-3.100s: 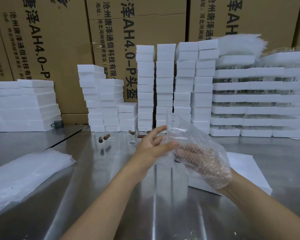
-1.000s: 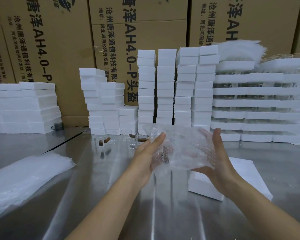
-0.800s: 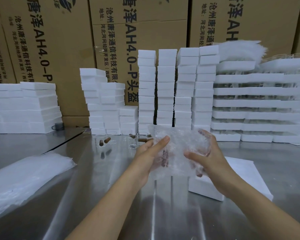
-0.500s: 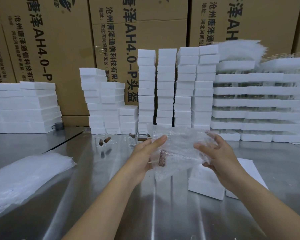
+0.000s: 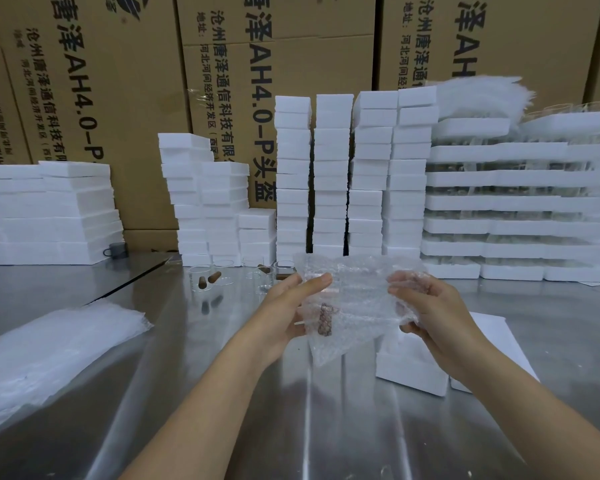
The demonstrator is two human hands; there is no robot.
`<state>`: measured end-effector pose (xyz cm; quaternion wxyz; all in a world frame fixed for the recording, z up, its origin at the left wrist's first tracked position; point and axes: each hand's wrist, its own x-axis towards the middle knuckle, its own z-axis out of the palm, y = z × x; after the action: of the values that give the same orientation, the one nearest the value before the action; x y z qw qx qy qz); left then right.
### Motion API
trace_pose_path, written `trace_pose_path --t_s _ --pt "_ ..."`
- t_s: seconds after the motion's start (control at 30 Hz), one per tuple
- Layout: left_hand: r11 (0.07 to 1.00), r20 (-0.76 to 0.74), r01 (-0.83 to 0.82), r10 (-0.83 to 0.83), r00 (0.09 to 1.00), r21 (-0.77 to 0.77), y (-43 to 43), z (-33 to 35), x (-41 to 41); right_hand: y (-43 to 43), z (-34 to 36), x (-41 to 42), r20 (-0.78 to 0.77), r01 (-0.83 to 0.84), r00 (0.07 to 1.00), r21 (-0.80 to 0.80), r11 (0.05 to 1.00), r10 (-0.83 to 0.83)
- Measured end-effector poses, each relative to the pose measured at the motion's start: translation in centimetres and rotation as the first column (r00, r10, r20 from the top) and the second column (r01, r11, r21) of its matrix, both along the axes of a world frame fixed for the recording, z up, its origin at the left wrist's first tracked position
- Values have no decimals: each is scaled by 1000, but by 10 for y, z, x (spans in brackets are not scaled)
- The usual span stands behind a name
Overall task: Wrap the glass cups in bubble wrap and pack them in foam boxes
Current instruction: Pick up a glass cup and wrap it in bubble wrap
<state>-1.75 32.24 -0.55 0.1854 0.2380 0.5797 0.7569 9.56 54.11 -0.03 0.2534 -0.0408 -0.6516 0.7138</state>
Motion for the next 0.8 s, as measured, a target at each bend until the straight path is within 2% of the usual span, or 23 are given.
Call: trace_pose_path --t_s 0.1,0.27,0.37,0.47,0.67,0.8 --pt "1000 37 -10 9 999 27 0 1 -1 2 1 0 -56 -64 997 -60 996 60" --pt "991 128 -31 14 992 130 4 5 6 -4 2 4 14 -270 962 -82 959 272" --pt "994 114 9 -21 993 107 10 6 17 -18 -1 6 46 -329 943 -3 944 329" --pt "998 79 49 -53 996 43 14 4 27 -25 -3 10 84 -311 949 68 948 305" --pt "995 35 86 -85 996 -49 17 1 34 -24 -4 8 49 -204 978 14 979 203" --pt "991 48 127 -124 991 -50 19 0 35 -22 -6 6 8 -202 979 8 979 201"
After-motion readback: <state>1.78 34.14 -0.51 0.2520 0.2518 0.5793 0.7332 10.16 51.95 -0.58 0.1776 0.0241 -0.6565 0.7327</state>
